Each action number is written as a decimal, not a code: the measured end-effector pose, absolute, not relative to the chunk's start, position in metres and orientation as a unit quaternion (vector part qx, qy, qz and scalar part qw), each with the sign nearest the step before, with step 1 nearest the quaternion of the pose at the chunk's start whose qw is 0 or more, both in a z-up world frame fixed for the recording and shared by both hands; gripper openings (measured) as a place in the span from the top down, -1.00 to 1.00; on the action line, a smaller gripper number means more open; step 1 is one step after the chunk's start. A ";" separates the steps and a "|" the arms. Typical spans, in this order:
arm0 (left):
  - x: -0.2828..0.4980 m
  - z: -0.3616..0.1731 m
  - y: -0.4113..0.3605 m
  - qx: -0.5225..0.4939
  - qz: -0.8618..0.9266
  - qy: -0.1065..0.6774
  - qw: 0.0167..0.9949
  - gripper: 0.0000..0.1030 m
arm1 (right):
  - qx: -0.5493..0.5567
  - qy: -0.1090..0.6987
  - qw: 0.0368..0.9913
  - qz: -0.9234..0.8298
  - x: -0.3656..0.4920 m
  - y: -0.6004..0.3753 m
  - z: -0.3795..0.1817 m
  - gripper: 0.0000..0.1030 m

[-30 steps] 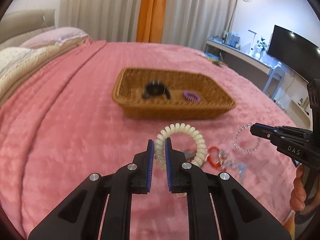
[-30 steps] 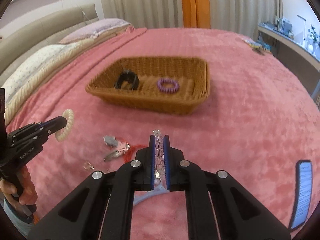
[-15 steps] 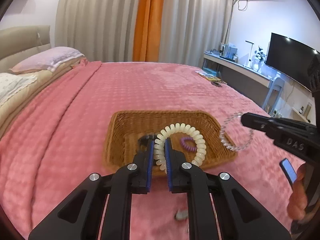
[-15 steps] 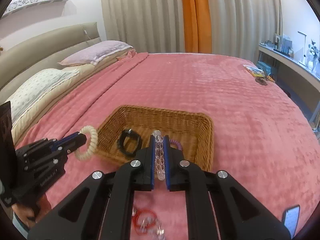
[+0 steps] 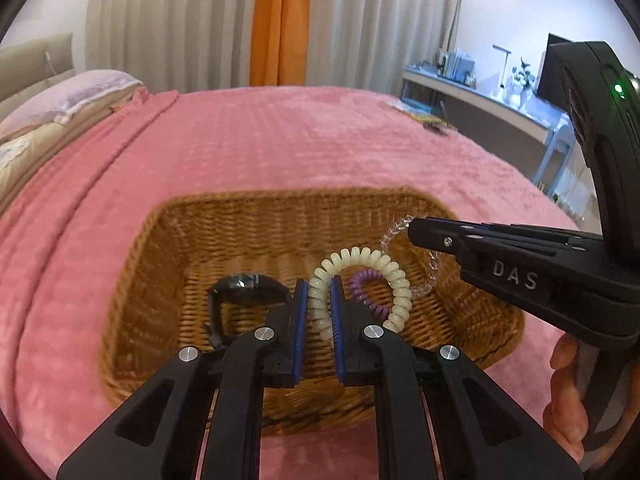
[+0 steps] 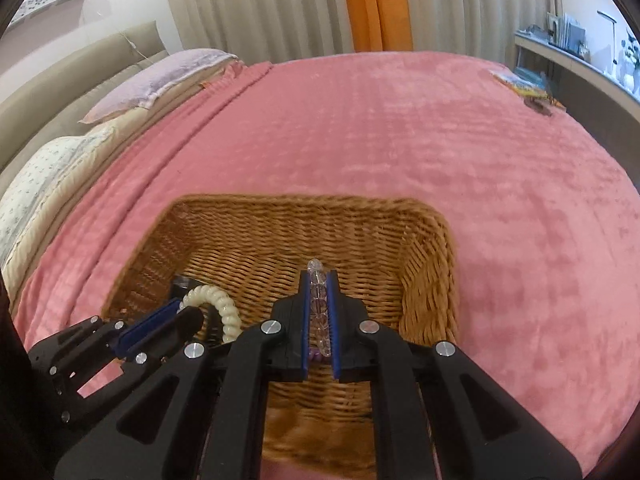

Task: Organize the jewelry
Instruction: 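Lower both held items into the wicker basket and open both tools, then grasp the pinkish bead bracelet with the left tool while the right tool grasps the blue hair clip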

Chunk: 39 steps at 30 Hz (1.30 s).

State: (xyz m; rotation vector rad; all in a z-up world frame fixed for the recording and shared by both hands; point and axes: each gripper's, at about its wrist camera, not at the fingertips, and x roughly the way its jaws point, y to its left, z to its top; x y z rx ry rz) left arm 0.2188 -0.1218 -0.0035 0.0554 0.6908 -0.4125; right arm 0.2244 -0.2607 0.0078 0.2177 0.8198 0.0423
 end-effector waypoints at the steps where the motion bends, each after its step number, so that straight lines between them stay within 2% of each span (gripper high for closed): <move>1: 0.221 -0.007 -0.123 0.028 -0.202 0.340 0.918 0.81 | 0.103 0.401 0.910 0.017 0.226 -0.260 0.004 0.88; 9: 0.226 -0.018 -0.123 0.029 -0.208 0.352 0.912 0.76 | 0.099 0.404 0.909 0.002 0.226 -0.264 -0.006 0.87; 12: 0.224 -0.014 -0.116 0.013 -0.216 0.349 0.912 0.52 | 0.115 0.398 0.910 -0.001 0.221 -0.272 -0.003 0.83; 14: 0.220 -0.007 -0.110 0.005 -0.220 0.342 0.914 0.45 | 0.121 0.387 0.914 -0.010 0.213 -0.278 0.003 0.60; 16: 0.212 0.004 -0.100 -0.011 -0.226 0.329 0.917 0.29 | 0.123 0.379 0.917 -0.011 0.205 -0.281 0.011 0.39; 18: 0.203 0.014 -0.092 -0.027 -0.232 0.318 0.919 0.18 | 0.119 0.368 0.922 -0.011 0.194 -0.282 0.023 0.34; 30: 0.111 0.092 -0.046 -0.061 -0.253 0.238 0.936 0.14 | 0.081 0.280 0.957 0.000 0.097 -0.256 0.116 0.34; 34: 0.076 0.092 -0.040 -0.049 -0.250 0.233 0.939 0.14 | 0.071 0.270 0.960 0.002 0.059 -0.242 0.118 0.34; 39: 0.042 0.072 -0.029 -0.052 -0.248 0.247 0.935 0.14 | 0.071 0.286 0.956 0.010 0.020 -0.228 0.094 0.34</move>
